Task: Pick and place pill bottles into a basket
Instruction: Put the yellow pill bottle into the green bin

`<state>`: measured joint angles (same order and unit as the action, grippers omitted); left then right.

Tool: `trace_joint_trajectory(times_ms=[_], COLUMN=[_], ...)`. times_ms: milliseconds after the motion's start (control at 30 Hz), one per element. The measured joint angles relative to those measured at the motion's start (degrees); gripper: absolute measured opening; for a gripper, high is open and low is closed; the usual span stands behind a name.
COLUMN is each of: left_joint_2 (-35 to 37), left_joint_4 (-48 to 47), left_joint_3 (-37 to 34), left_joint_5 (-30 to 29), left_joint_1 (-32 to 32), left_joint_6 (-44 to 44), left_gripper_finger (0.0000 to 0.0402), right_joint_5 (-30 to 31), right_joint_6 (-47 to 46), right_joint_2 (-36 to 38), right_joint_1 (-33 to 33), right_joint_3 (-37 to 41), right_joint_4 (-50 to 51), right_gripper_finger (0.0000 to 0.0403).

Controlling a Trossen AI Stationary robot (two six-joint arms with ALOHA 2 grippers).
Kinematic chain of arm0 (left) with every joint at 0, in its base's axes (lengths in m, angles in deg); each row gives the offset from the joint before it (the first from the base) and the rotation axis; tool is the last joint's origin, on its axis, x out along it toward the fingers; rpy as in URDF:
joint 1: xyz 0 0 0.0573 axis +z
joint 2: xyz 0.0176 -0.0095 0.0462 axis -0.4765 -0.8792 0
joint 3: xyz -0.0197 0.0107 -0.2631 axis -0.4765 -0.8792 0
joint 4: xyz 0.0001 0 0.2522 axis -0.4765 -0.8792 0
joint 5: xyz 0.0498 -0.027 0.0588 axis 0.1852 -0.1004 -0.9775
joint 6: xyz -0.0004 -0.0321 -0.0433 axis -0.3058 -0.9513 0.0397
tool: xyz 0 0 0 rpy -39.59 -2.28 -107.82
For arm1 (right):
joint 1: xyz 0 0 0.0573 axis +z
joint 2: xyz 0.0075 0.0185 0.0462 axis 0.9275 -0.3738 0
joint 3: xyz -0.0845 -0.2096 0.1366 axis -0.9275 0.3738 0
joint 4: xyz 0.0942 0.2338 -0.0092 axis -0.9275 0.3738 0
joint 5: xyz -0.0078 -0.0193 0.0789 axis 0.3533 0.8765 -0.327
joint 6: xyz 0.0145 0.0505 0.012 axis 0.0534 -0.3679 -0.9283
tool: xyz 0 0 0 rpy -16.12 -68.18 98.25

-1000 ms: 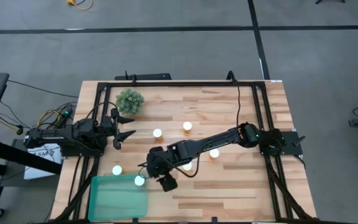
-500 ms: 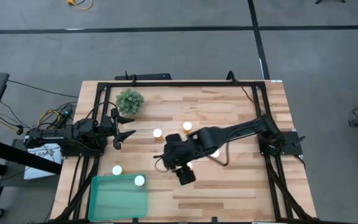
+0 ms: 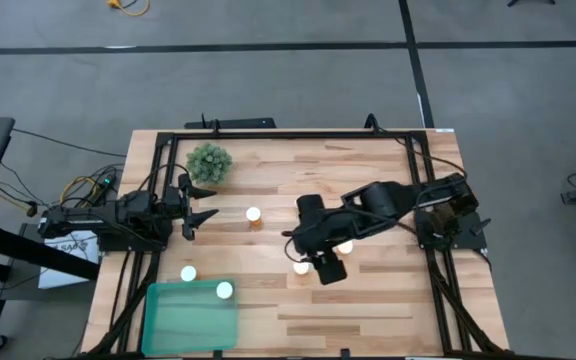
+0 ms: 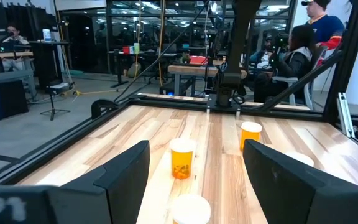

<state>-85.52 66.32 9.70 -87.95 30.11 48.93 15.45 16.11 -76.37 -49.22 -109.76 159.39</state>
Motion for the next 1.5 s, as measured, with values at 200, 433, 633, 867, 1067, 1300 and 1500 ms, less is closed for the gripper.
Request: trace_joint_trajectory(times_ms=[200, 433, 633, 867, 1067, 1300, 1500], left_joint_2=[0.0, 0.0, 0.0, 0.0, 0.0, 0.0, 0.0], left_joint_4=[0.0, 0.0, 0.0, 0.0, 0.0, 0.0, 0.0], left_joint_3=[0.0, 0.0, 0.0, 0.0, 0.0, 0.0, 0.0], left_joint_5=[0.0, 0.0, 0.0, 0.0, 0.0, 0.0, 0.0], left_joint_1=[0.0, 0.0, 0.0, 0.0, 0.0, 0.0, 0.0], left_joint_6=[0.2, 0.2, 0.2, 0.1, -0.1, -0.1, -0.2], left_gripper_finger=[0.0249, 0.0249, 0.0249, 0.0249, 0.0249, 0.0249, 0.0249], right_joint_5=[0.4, 0.4, 0.3, 1.3, 2.3, 6.2, 8.4], right_joint_6=[-0.5, -0.5, -1.5, -5.1, -8.7, -13.4, -20.0], right_joint_2=[3.3, 11.2, 26.0, 43.8, 53.2, 54.8, 54.8], right_joint_1=[-0.1, 0.6, 1.7, 1.0, -0.6, -0.9, -0.3], right_joint_3=[0.0, 5.1, 28.3, 60.7, 79.8, 89.0, 93.4], right_joint_4=[1.4, -5.8, -27.2, -55.2, -69.7, -68.7, -63.7], right_gripper_finger=[0.026, 0.026, 0.026, 0.026, 0.026, 0.026, 0.026])
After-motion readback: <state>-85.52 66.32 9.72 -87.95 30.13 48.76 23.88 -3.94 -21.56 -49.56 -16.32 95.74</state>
